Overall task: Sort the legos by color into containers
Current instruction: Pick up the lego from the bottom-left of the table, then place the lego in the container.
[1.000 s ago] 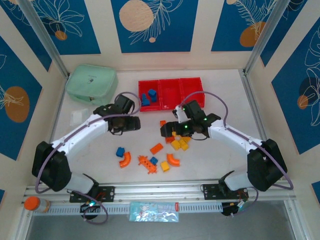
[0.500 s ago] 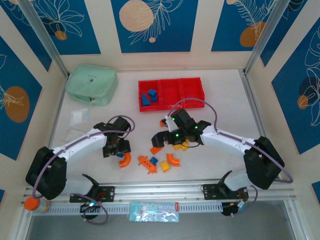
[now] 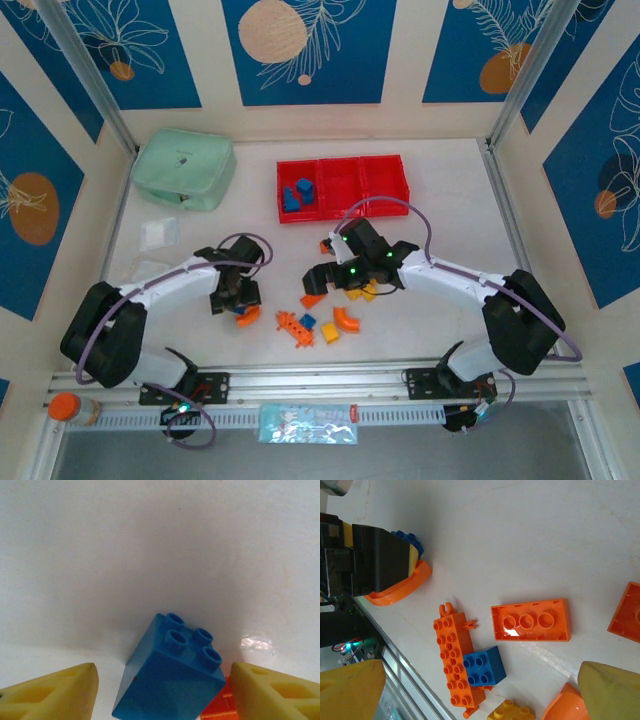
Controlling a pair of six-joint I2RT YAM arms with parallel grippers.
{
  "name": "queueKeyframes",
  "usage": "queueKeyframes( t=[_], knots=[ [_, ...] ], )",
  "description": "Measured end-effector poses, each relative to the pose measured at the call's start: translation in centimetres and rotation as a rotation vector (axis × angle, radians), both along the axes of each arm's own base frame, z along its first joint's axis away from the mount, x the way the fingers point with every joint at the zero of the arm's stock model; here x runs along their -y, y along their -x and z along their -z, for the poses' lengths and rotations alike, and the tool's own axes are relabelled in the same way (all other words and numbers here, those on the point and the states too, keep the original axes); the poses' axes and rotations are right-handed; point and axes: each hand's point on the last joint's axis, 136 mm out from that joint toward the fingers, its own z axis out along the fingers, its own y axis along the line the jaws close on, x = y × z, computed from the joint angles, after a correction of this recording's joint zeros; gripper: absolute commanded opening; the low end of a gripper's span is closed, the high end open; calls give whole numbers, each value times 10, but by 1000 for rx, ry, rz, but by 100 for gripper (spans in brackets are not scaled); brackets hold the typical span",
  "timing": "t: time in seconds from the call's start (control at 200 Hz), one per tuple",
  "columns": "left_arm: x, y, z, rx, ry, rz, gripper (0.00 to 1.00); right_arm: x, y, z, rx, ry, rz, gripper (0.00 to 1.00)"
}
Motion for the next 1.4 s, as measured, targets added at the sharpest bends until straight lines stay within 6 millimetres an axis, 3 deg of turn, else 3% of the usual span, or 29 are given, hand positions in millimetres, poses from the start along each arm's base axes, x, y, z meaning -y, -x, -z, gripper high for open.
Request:
queueKeyframes(
  t=[0.28, 0.48, 0.78, 0.9, 1.1, 1.4],
  knots=[
    [-6, 1, 6, -1, -6, -21, 54, -3, -3, 1, -5, 6, 1, 99],
    [-9, 6, 13, -9, -12, -26, 52, -5, -6, 3, -9, 11, 2, 99],
    [-8, 4, 13, -6, -2, -25, 33, -5, -6, 4, -10, 14, 2, 99],
    [-8, 3, 10, -1, -5, -13, 30, -3, -7, 3, -8, 19, 0, 99],
    [1, -13, -19, 63, 24, 2, 28, 7, -16, -8, 19, 16, 32, 99],
    [40, -67, -97, 249, 125, 67, 26, 40, -46, -22, 58, 11, 140, 99]
  ],
)
